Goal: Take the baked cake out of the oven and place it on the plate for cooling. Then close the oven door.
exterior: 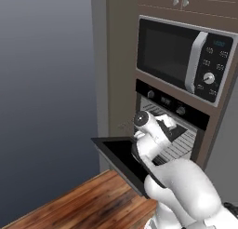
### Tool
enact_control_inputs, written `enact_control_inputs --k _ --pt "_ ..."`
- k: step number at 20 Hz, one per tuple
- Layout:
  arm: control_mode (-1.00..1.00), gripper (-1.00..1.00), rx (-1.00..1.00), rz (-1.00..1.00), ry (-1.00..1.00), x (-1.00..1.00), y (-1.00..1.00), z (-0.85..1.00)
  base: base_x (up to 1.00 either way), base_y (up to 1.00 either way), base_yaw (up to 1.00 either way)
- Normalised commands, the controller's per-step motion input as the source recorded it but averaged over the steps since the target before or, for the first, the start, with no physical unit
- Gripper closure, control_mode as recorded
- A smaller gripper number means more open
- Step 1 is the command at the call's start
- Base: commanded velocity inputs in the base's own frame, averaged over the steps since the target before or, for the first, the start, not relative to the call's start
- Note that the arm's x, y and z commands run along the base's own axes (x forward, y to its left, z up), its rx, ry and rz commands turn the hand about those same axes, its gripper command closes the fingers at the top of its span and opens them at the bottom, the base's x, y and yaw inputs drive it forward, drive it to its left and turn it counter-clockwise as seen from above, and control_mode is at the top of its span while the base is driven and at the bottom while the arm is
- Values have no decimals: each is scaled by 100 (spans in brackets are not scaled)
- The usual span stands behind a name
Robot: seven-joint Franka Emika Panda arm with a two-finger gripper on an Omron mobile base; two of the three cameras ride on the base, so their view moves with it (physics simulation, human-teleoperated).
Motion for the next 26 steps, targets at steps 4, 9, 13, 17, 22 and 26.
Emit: enact_control_inputs --k 4,9,13,17,22,26 --pt "-100 -100 -14 0 21 21 2 -28 0 0 0" --pt "-100 -100 -12 0 31 38 3 -44 0 0 0" --pt "-100 -100 -12 0 14 17 3 -50 0 0 0" --pt "-100 -100 -10 0 0 17 0 -51 0 0 0" --pt "-100 -100 -3 0 0 27 0 -46 0 0 0" --pt "-100 -100 6 3 0 4 0 -1 0 0 0"
